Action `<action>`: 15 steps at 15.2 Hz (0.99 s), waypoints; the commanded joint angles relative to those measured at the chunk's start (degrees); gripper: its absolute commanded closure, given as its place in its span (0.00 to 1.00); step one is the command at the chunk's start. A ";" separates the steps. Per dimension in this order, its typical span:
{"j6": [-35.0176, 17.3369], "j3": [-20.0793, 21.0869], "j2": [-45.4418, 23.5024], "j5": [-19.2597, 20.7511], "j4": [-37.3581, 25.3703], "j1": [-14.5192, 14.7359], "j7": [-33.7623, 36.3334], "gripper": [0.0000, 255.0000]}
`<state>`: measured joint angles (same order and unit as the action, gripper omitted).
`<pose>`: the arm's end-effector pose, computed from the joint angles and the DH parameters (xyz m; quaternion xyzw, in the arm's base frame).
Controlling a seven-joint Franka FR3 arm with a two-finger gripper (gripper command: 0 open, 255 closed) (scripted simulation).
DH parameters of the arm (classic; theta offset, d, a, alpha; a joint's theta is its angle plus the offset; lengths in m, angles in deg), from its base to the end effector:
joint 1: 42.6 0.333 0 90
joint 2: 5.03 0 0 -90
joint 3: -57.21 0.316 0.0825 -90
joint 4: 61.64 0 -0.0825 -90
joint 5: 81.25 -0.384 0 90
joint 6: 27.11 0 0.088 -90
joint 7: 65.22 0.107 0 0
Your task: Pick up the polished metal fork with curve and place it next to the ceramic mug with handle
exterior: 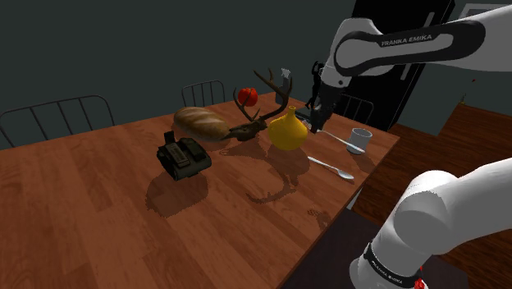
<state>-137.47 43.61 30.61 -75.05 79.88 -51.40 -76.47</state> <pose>0.3404 -0.1568 0.5051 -0.9974 0.0607 -0.0369 0.0077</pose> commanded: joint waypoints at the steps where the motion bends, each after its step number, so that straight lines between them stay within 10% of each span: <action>1: -0.71 -2.60 -2.20 0.90 -1.62 -0.81 -3.05 1.00; 15: -1.83 -19.67 -22.82 -2.30 -21.17 -2.69 -24.75 1.00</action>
<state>-139.62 25.27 9.87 -76.44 60.96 -54.06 -99.18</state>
